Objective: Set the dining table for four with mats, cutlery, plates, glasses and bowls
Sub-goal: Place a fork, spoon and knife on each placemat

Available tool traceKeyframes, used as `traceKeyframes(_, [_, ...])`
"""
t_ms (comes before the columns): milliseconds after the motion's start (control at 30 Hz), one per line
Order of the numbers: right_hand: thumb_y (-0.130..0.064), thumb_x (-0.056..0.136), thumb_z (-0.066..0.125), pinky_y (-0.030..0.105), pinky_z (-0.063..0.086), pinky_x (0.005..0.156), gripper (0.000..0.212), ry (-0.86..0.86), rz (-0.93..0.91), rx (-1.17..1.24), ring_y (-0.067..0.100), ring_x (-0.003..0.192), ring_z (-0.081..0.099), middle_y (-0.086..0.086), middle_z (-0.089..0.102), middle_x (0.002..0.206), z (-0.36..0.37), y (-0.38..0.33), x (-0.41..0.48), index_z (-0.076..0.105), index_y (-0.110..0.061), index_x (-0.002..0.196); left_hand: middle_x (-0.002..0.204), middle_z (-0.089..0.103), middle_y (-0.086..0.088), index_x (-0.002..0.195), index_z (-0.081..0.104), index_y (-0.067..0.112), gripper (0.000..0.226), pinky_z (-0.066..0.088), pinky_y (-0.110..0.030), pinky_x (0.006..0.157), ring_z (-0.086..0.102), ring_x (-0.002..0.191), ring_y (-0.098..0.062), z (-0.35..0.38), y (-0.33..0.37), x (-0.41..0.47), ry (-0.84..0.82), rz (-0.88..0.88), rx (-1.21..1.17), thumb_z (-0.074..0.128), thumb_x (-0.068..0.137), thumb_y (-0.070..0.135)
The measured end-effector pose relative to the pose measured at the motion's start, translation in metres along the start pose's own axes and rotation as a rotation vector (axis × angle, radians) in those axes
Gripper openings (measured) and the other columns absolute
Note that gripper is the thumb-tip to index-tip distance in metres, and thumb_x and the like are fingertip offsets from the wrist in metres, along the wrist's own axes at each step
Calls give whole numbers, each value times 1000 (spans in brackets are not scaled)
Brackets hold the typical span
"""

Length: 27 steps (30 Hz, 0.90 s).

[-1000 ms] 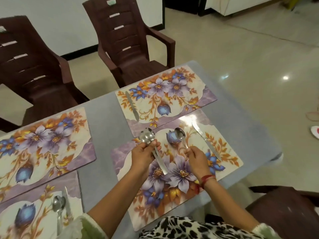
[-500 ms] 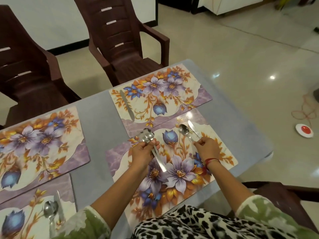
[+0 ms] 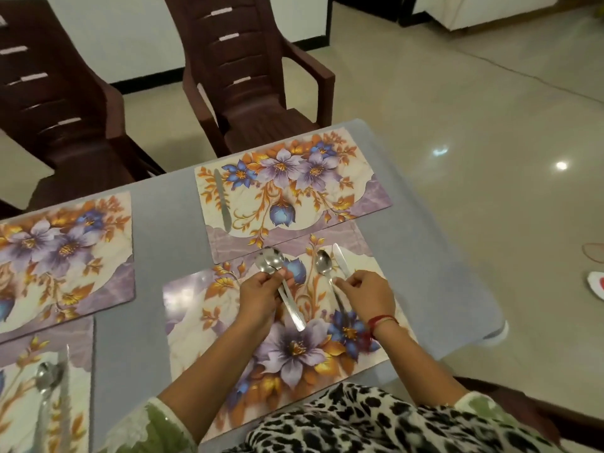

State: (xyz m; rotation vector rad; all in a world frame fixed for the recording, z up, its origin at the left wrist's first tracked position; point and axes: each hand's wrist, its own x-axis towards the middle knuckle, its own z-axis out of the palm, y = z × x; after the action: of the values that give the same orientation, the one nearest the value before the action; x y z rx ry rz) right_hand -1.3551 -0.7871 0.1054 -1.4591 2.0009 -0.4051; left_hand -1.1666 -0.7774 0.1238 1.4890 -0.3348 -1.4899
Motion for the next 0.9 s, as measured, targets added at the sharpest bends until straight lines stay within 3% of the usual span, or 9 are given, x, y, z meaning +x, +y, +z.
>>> traceKeyframes(100, [-28, 89, 61, 16, 39, 57, 20, 60, -47, 305, 11, 66, 55, -3, 61, 69, -31, 2, 21, 63, -17, 72, 81, 71, -6, 96, 65, 0, 12, 55, -20, 60, 70, 71, -10, 19, -6, -3, 30, 22, -6, 57, 92, 7])
traceKeyframes(167, [-17, 88, 58, 26, 49, 64, 14, 36, -43, 443, 19, 73, 60, 2, 65, 76, -50, 0, 37, 64, -17, 75, 85, 70, -7, 94, 65, 3, 10, 55, -19, 61, 70, 74, -11, 36, -6, -6, 25, 40, -31, 57, 92, 7])
traceKeyframes(200, [-15, 88, 58, 30, 51, 65, 14, -21, -32, 503, 21, 74, 61, 4, 65, 78, -58, -4, 41, 64, -17, 75, 86, 70, -8, 94, 65, 4, 9, 55, -19, 61, 69, 76, -13, 45, -5, -9, 16, 43, -40, 56, 92, 6])
traceKeyframes(267, [-14, 89, 60, 27, 52, 60, 9, -265, -34, 583, 19, 72, 60, 5, 65, 80, -75, -15, 42, 63, -14, 80, 84, 71, -7, 93, 66, 3, 10, 55, -21, 63, 68, 77, -15, 67, -2, -14, -16, 62, -70, 56, 92, 5])
traceKeyframes(333, [-16, 87, 66, 21, 51, 58, 10, -524, -62, 585, 15, 72, 62, 6, 66, 83, -81, -23, 38, 63, -9, 92, 79, 72, -5, 92, 66, 2, 10, 56, -22, 63, 69, 73, -15, 87, -2, -18, -59, 75, -92, 56, 91, 4])
traceKeyframes(367, [-16, 84, 69, 20, 51, 58, 17, -570, -79, 587, 15, 73, 64, 8, 67, 84, -81, -23, 35, 63, -8, 96, 77, 72, -4, 91, 66, 3, 9, 56, -22, 63, 69, 72, -14, 94, -2, -18, -80, 80, -90, 57, 90, 4])
traceKeyframes(533, [-3, 78, 73, 27, 56, 61, 22, -557, -50, 666, 18, 65, 64, 12, 64, 73, -87, -7, 45, 57, -10, 92, 81, 68, -7, 90, 66, 4, 9, 55, -22, 58, 66, 69, -14, 129, -3, -15, -63, 119, -115, 57, 90, 4])
traceKeyframes(700, [4, 83, 65, 19, 52, 56, 12, -669, -114, 648, 9, 59, 62, 10, 61, 72, -121, 22, 80, 62, -4, 90, 73, 73, -4, 90, 65, 1, 11, 55, -21, 59, 70, 68, -12, 176, -16, -14, -44, 124, -136, 54, 91, 1])
traceKeyframes(900, [5, 94, 44, 14, 45, 54, 21, -724, -138, 613, 12, 61, 56, 4, 58, 70, -175, 84, 164, 52, -10, 80, 78, 71, -6, 93, 65, 2, 9, 56, -18, 65, 69, 75, -15, 270, -37, 5, 168, 142, -247, 56, 91, 4])
